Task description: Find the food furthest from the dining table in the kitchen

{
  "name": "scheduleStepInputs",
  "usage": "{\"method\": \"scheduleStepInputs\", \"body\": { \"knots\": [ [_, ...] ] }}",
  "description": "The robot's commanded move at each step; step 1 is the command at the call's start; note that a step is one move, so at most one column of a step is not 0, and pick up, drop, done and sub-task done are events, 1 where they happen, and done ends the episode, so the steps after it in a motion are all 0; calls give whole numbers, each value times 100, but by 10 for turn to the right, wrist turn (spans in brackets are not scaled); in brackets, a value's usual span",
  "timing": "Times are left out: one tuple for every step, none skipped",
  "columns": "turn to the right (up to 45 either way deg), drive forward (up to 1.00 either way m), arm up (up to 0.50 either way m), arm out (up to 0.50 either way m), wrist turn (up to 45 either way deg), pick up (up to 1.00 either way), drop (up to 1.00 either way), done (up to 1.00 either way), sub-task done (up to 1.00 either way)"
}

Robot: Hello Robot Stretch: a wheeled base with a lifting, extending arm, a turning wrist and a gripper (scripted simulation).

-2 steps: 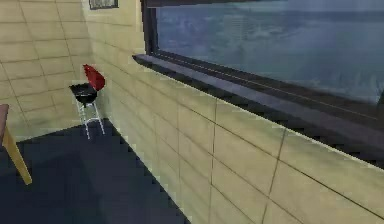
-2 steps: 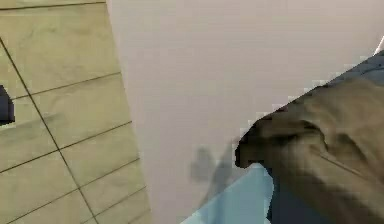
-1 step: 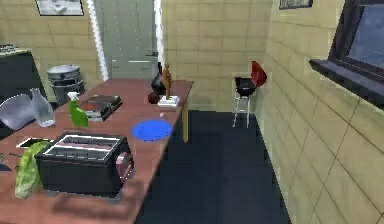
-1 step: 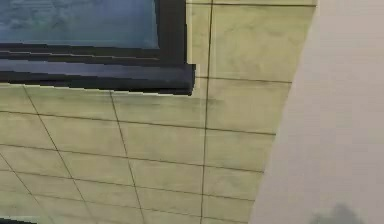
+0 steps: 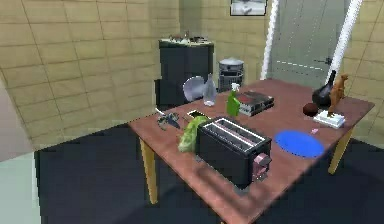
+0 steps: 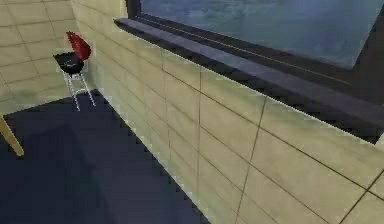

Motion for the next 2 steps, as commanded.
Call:
{"method": "scheduleStepInputs", "body": {
  "knots": [
    [-450,0,0,0,0,0,0,0,0],
    [-30,0,0,0,0,0,0,0,0]
  ]
}}
